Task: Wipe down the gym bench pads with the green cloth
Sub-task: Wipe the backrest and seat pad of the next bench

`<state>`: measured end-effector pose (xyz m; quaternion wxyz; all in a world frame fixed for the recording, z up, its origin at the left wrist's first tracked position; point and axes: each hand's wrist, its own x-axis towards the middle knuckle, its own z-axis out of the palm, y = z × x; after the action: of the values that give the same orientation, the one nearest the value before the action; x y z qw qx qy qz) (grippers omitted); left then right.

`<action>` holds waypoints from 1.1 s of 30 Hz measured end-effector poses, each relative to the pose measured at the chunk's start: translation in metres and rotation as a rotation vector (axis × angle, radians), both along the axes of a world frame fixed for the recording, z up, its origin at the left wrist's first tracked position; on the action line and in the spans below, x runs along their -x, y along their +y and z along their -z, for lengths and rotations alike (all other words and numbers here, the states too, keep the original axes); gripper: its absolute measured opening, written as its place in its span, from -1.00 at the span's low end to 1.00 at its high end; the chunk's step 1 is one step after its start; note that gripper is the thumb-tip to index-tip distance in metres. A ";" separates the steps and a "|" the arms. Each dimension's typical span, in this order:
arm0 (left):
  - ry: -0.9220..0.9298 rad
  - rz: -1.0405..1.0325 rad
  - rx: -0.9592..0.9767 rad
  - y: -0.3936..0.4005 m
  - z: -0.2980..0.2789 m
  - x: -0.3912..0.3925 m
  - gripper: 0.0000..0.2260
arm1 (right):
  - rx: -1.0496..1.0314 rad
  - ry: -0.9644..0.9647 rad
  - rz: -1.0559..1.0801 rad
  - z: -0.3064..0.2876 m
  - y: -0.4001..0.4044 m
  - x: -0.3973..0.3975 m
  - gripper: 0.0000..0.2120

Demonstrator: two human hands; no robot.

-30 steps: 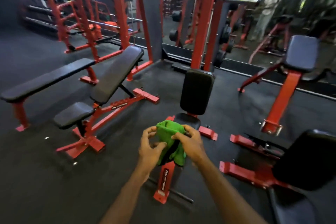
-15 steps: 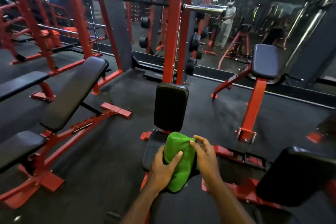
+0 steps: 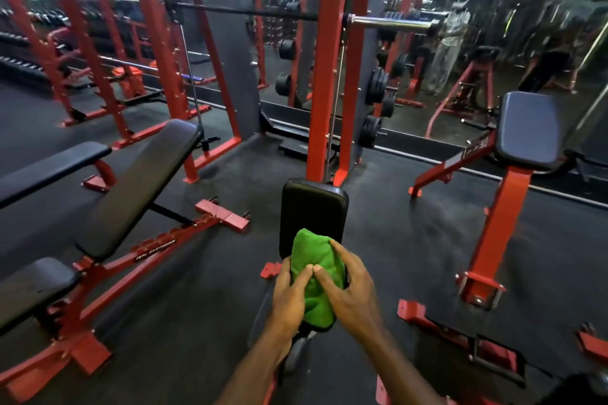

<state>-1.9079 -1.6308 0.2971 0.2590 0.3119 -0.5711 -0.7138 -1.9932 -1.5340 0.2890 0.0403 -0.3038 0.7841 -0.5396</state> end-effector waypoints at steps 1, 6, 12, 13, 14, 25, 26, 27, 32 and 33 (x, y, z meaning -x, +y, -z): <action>0.013 -0.008 0.014 -0.007 0.003 0.006 -0.81 | -0.013 0.003 -0.007 -0.002 -0.005 0.007 -0.31; 0.047 -0.003 0.017 -0.040 0.003 0.040 -0.77 | -0.028 0.068 0.058 -0.009 -0.028 0.039 -0.32; 0.091 -0.001 -0.037 -0.054 0.008 0.081 -0.84 | -0.044 0.002 0.070 -0.011 -0.048 0.088 -0.38; 0.096 -0.004 -0.048 -0.058 0.007 0.087 -0.85 | -0.030 -0.039 0.057 -0.009 -0.053 0.093 -0.36; 0.099 -0.015 -0.069 -0.066 0.012 0.101 -0.85 | -0.009 -0.082 0.048 -0.003 -0.063 0.106 -0.36; 0.007 -0.106 -0.062 -0.120 0.036 0.229 -0.74 | -0.063 -0.221 -0.150 0.020 -0.125 0.224 -0.51; -0.021 -0.121 -0.056 -0.127 0.041 0.248 -0.77 | -0.069 -0.225 -0.162 0.025 -0.131 0.246 -0.53; -0.043 -0.124 -0.057 -0.132 0.045 0.261 -0.80 | -0.078 -0.230 -0.162 0.027 -0.134 0.262 -0.54; -0.148 -0.112 0.057 -0.161 0.064 0.324 -0.80 | -0.129 -0.263 -0.188 0.049 -0.157 0.345 -0.54; -0.171 -0.083 0.093 -0.166 0.064 0.332 -0.79 | -0.139 -0.264 -0.173 0.049 -0.161 0.358 -0.55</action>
<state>-2.2404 -1.7972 0.2329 0.2526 0.3829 -0.6103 -0.6459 -2.3511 -1.6950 0.2403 0.2105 -0.2932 0.7783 -0.5138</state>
